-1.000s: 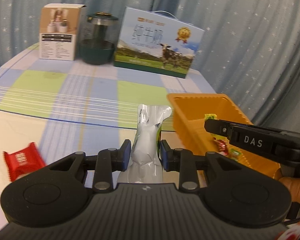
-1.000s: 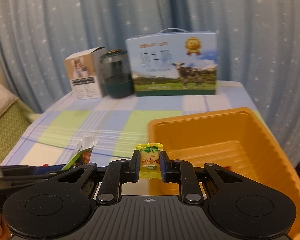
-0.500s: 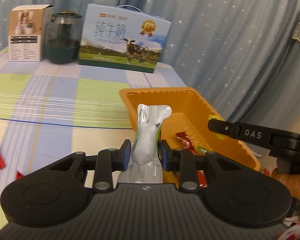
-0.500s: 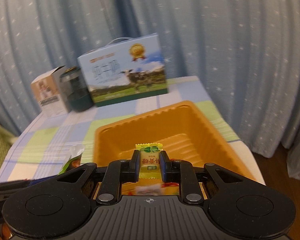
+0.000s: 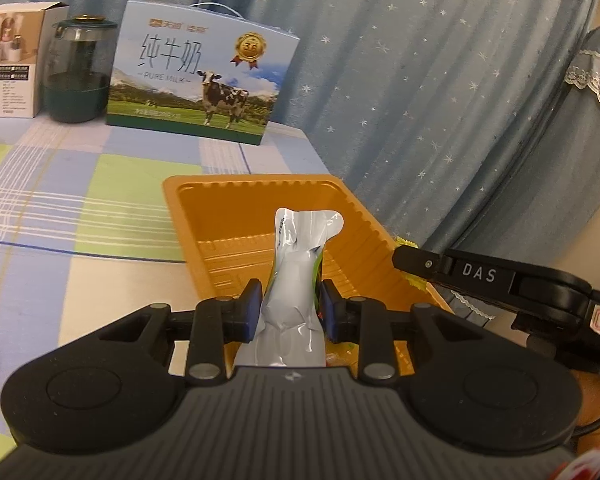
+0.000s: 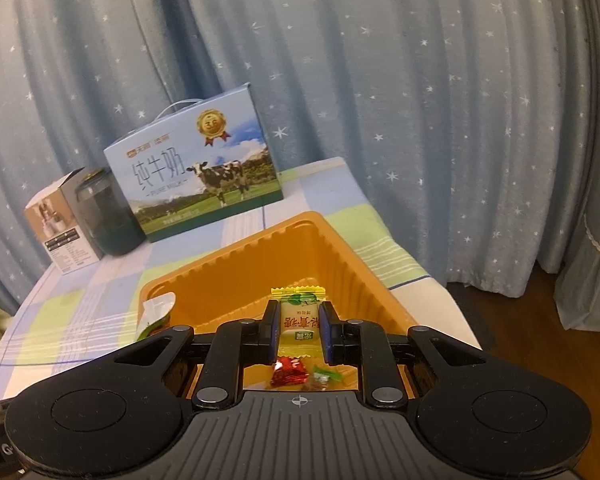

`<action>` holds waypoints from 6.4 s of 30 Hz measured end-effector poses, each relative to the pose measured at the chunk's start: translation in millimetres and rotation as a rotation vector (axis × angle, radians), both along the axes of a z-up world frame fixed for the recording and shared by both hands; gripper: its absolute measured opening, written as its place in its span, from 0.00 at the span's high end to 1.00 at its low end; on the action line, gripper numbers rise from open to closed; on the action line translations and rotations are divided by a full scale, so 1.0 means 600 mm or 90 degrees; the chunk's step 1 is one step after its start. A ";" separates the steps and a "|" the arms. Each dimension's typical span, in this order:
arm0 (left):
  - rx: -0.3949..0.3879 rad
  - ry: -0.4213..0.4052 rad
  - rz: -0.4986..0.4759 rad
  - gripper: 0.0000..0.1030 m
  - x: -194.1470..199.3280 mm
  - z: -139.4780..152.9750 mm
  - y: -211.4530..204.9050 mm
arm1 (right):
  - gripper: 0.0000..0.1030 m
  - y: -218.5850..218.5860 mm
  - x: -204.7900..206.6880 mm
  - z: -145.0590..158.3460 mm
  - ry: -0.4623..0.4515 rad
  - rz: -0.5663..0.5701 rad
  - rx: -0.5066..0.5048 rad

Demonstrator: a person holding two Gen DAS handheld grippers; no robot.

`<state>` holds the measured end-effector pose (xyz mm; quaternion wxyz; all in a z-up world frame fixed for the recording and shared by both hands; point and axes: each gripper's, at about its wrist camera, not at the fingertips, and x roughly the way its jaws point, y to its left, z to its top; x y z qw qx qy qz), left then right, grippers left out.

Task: Organize snacks
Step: 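Carry the silver packet in the left tool and yellow candy in the right tool over the tray, then open the left tool to drop the silver packet while the right tool releases the yellow candy, then move both open tools away from the tray toward the red candies on the table, then close the right tool on the small red candy while the left tool grasps the large red candy, then carry the large red candy in the left tool and small red candy in the right tool over the tray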

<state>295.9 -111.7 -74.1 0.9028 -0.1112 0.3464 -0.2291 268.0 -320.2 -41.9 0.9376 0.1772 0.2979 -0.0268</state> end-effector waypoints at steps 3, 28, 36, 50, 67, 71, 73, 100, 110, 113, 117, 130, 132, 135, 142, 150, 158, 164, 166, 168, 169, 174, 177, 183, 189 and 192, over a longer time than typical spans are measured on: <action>-0.004 -0.015 0.010 0.59 -0.003 -0.002 -0.003 | 0.80 -0.006 0.003 -0.004 0.007 -0.004 0.011; 0.052 -0.029 0.105 0.51 -0.012 0.016 0.123 | 0.80 0.020 0.012 -0.005 -0.001 0.037 0.029; 0.070 -0.026 0.126 0.32 -0.016 0.013 0.158 | 0.45 0.018 0.013 -0.005 -0.012 0.027 0.054; 0.081 -0.029 0.157 0.29 -0.022 0.016 0.207 | 0.44 0.045 0.012 0.008 -0.040 0.032 0.041; 0.094 -0.032 0.176 0.25 -0.032 0.018 0.241 | 0.44 0.149 0.012 0.017 -0.064 0.122 -0.003; 0.097 -0.035 0.180 0.24 -0.034 0.020 0.248 | 0.44 0.171 0.012 0.016 -0.066 0.140 -0.010; 0.100 -0.035 0.183 0.24 -0.035 0.020 0.252 | 0.44 0.182 0.013 0.015 -0.065 0.148 -0.014; 0.160 -0.023 0.300 0.16 -0.062 0.013 0.423 | 0.44 0.359 0.005 -0.028 -0.046 0.352 -0.048; 0.180 0.012 0.342 0.15 -0.066 -0.004 0.481 | 0.44 0.437 -0.004 -0.082 0.018 0.448 -0.050; 0.174 0.000 0.328 0.15 -0.067 -0.007 0.481 | 0.45 0.453 -0.004 -0.095 0.028 0.458 -0.059; 0.194 -0.007 0.333 0.15 -0.066 -0.011 0.481 | 0.59 0.464 0.004 -0.106 0.048 0.464 -0.051; 0.192 0.023 0.335 0.15 -0.054 -0.019 0.495 | 0.61 0.505 0.027 -0.139 0.068 0.448 -0.043; 0.194 0.029 0.335 0.15 -0.051 -0.020 0.495 | 0.61 0.510 0.027 -0.145 0.062 0.446 -0.058; 0.191 0.031 0.329 0.15 -0.050 -0.021 0.495 | 0.63 0.522 0.023 -0.148 0.046 0.456 -0.097; 0.208 0.030 0.317 0.15 -0.049 -0.024 0.494 | 0.67 0.532 0.025 -0.156 0.021 0.460 -0.141; 0.255 0.005 0.257 0.15 -0.042 -0.034 0.466 | 0.79 0.511 0.039 -0.137 0.024 0.441 -0.142; 0.385 -0.071 0.138 0.15 -0.041 -0.054 0.396 | 0.79 0.443 0.076 -0.112 0.036 0.367 -0.088; 0.436 -0.083 0.088 0.20 -0.027 -0.078 0.365 | 0.79 0.414 0.080 -0.100 0.038 0.344 -0.067; 0.447 -0.089 0.077 0.20 -0.025 -0.082 0.359 | 0.79 0.410 0.079 -0.096 0.036 0.345 -0.063; 0.463 -0.091 0.071 0.20 -0.021 -0.089 0.356 | 0.79 0.408 0.078 -0.094 0.035 0.346 -0.059; 0.468 -0.087 0.071 0.21 -0.018 -0.093 0.356 | 0.79 0.407 0.078 -0.094 0.035 0.347 -0.058; 0.459 -0.053 0.075 0.33 -0.003 -0.107 0.365 | 0.79 0.400 0.080 -0.093 0.035 0.349 -0.049; 0.448 -0.046 0.074 0.46 0.002 -0.108 0.365 | 0.79 0.394 0.082 -0.090 0.034 0.344 -0.040; 0.399 0.001 0.084 0.72 0.008 -0.102 0.363 | 0.79 0.389 0.085 -0.089 0.034 0.341 -0.030; 0.339 0.035 0.122 0.72 0.014 -0.098 0.378 | 0.79 0.391 0.085 -0.088 0.034 0.345 -0.028; 0.319 0.041 0.134 0.72 0.014 -0.099 0.384 | 0.79 0.392 0.086 -0.090 0.036 0.346 -0.028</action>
